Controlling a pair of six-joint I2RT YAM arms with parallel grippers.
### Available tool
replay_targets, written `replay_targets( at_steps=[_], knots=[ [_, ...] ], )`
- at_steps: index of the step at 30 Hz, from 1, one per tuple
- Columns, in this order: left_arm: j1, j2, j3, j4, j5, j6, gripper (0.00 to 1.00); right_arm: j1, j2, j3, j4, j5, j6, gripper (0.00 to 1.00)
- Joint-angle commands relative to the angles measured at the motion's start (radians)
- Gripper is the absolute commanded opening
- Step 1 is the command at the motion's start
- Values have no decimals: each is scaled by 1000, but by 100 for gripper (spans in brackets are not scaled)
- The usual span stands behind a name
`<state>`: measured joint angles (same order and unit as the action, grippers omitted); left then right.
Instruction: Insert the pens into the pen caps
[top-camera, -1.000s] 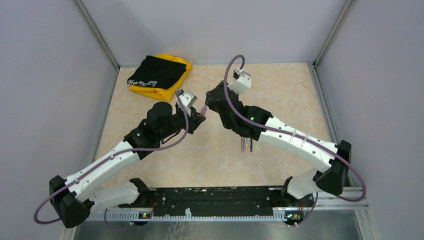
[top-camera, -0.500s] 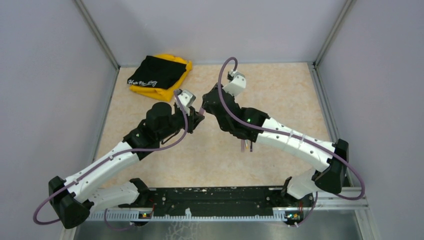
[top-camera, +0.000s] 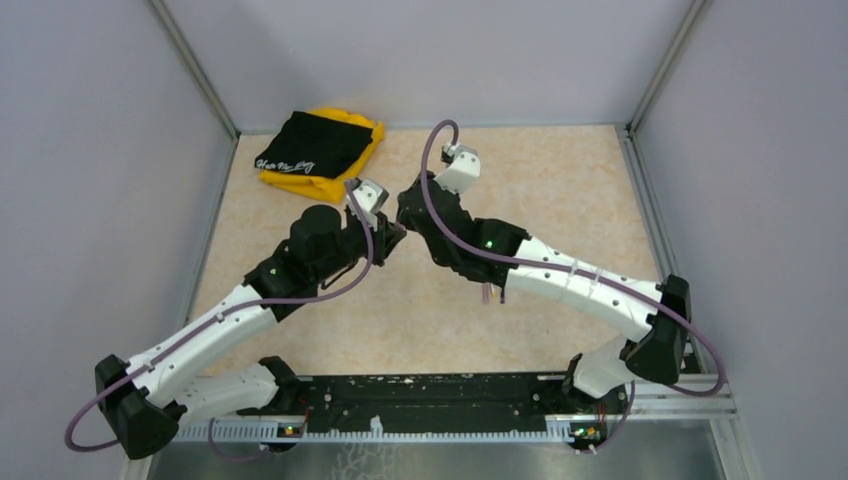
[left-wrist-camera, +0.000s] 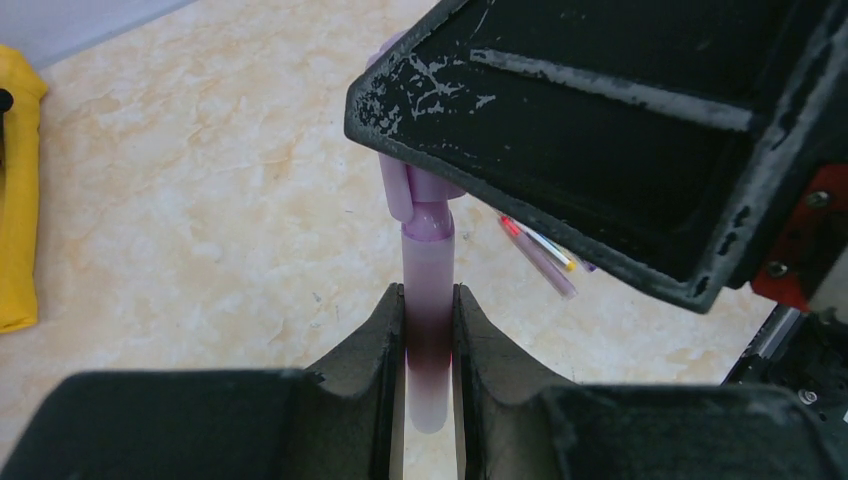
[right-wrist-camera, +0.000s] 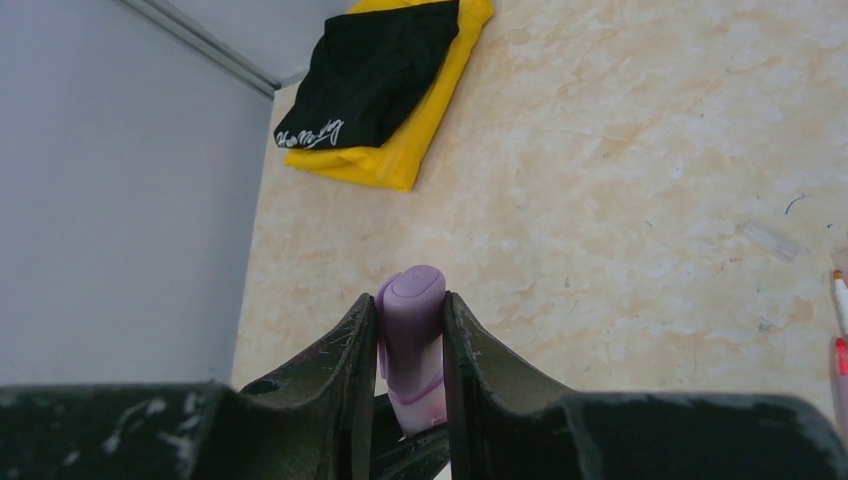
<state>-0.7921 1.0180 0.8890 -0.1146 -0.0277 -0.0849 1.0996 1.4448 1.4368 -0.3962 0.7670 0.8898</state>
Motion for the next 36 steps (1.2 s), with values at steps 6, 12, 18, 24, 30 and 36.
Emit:
replay_targets(
  at_steps=[6, 12, 18, 24, 30, 36],
  knots=[
    [-5, -49, 6, 21, -53, -6, 0, 60, 31, 35, 76, 33, -112, 16],
    [-4, -64, -2, 30, -72, -6, 0, 76, 16, 7, 141, 8, -157, 27],
    [-5, -75, -8, 35, -72, -4, 0, 82, -16, -19, 203, -32, -189, 42],
    [-4, -91, -13, 40, -73, -6, 0, 86, -68, -56, 259, -66, -202, 50],
    [-4, -122, -32, 66, -38, -7, 0, 86, -166, -148, 345, -99, -294, 55],
    [-5, -172, -59, 121, 109, -4, 0, 86, -366, -373, 562, -228, -475, 56]
  ],
)
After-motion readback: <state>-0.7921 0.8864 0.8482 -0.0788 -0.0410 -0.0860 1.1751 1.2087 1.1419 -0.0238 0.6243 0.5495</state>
